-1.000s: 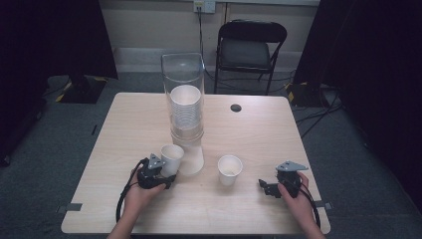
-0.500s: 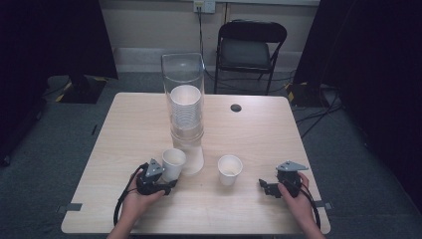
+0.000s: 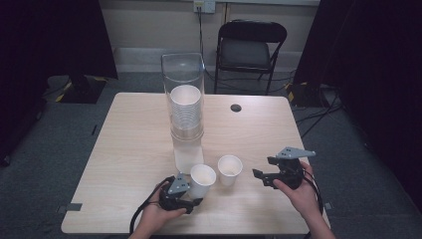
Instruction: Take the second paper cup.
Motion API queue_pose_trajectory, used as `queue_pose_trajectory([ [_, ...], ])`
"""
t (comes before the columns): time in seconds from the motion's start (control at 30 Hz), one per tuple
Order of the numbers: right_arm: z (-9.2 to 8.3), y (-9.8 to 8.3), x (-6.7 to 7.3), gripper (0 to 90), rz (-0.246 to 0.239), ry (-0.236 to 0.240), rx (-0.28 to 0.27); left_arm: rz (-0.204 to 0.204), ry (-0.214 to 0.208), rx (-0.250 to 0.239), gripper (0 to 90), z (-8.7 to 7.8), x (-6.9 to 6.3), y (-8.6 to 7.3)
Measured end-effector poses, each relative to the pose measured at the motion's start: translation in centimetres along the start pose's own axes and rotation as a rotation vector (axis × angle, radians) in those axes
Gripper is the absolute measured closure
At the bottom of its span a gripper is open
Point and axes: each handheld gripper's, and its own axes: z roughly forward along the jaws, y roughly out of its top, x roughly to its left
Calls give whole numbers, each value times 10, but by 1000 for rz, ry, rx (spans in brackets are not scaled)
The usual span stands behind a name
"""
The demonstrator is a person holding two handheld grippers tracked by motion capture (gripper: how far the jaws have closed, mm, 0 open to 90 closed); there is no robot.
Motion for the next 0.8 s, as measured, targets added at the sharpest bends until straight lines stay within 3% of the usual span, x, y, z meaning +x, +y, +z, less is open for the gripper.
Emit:
queue_pose_trajectory([
  [0.13, -2, 21, 19, 320, -43, 85, 13, 52, -46, -1, 374, 12, -13, 8],
  [0.23, 3, 26, 33, 366, -81, 123, 48, 82, -60, -1, 374, 18, -19, 11],
  [0.3, 7, 26, 39, 408, -77, 152, 77, 86, -73, -2, 374, 22, -23, 12],
  [0.47, 17, 19, 43, 594, -71, 179, 158, 99, -81, -7, 373, 28, -27, 15],
  [0.53, 20, 15, 43, 669, -61, 214, 178, 100, -88, -17, 373, 30, -27, 17],
  [0.67, 21, 9, 43, 813, -50, 234, 207, 112, -93, -16, 371, 34, -29, 19],
  [0.77, 23, 6, 43, 863, -34, 250, 230, 143, -90, 3, 371, 37, -31, 20],
  [0.8, 22, 5, 43, 861, -26, 252, 235, 134, -94, 4, 372, 38, -33, 20],
])
